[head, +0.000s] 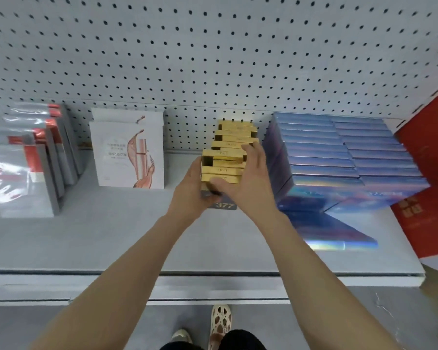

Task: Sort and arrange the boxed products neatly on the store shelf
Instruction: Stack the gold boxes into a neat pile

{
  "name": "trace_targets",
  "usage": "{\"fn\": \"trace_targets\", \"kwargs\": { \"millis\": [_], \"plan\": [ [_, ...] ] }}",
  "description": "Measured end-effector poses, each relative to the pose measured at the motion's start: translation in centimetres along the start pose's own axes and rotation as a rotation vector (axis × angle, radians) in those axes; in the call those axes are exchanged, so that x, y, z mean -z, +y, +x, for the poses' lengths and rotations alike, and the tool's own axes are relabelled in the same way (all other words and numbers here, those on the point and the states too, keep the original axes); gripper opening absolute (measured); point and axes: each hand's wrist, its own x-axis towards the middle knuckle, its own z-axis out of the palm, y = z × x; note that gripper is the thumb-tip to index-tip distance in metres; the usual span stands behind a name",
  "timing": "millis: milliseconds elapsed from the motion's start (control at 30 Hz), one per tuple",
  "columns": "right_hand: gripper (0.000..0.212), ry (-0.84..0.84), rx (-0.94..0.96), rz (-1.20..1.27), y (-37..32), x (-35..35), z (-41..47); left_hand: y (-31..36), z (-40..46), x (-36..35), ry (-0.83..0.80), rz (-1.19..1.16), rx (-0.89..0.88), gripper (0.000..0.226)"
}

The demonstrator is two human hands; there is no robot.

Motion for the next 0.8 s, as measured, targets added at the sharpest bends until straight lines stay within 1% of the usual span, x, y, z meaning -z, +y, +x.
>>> {"fn": "trace_targets", "kwargs": {
  "millis": [33,67,100,133,167,233,267,300,367,467,533,600,667,733,800],
  "plan": [
    [0.086,0.085,-0.026,0.056,-0.3,0.0,0.5,0.1,0.3,0.2,-0.038,-0.047,0.038,0.096],
    [0.079,0.152,-0.040,0.059,-0.6,0.1,1.2,0.1,0.6,0.3,-0.070,-0.075,0.075,0.103],
    [0.074,0.178,-0.057,0.044,-0.7,0.2,2.0,-0.1,1.0,0.4,-0.096,-0.085,0.094,0.111],
    [0.074,0.163,-0.086,0.037,-0.6,0.3,2.9,-0.3,1.2,0.4,-0.119,-0.087,0.094,0.119],
    [0.075,0.112,-0.133,0.042,-0.6,0.4,4.0,-0.5,1.5,0.4,-0.142,-0.096,0.085,0.125],
    [0.075,-0.031,-0.253,0.087,-0.3,0.8,5.8,-0.9,2.0,0.5,-0.202,-0.133,0.082,0.132],
    [0.072,-0.094,-0.301,0.118,-0.2,0.8,6.5,-1.0,2.2,0.6,-0.226,-0.143,0.080,0.134],
    [0.066,-0.140,-0.325,0.132,-0.1,0.7,6.9,-0.9,2.4,0.5,-0.241,-0.141,0.067,0.132],
    [0.057,-0.186,-0.311,0.092,-0.1,0.5,7.0,-0.6,2.5,0.1,-0.259,-0.162,0.019,0.123],
    [0.050,-0.195,-0.266,0.033,-0.1,-0.3,7.0,-0.3,2.3,-0.5,-0.244,-0.230,0.004,0.118],
    [0.055,-0.127,-0.299,0.047,-0.2,-0.8,7.3,-0.4,2.2,-0.5,-0.239,-0.273,0.006,0.118],
    [0.072,-0.045,-0.320,0.093,-0.1,-1.0,8.3,-0.5,2.4,0.1,-0.240,-0.248,-0.027,0.120],
    [0.083,-0.053,-0.351,0.216,0.2,-0.8,9.7,-0.4,3.1,0.8,-0.257,-0.210,-0.015,0.125],
    [0.077,-0.101,-0.386,0.387,0.8,-0.6,10.8,-0.2,3.6,1.3,-0.279,-0.177,-0.006,0.127],
    [0.070,-0.124,-0.400,0.412,1.1,-1.0,11.1,-0.2,3.8,1.4,-0.324,-0.163,-0.002,0.130]
  ]
}}
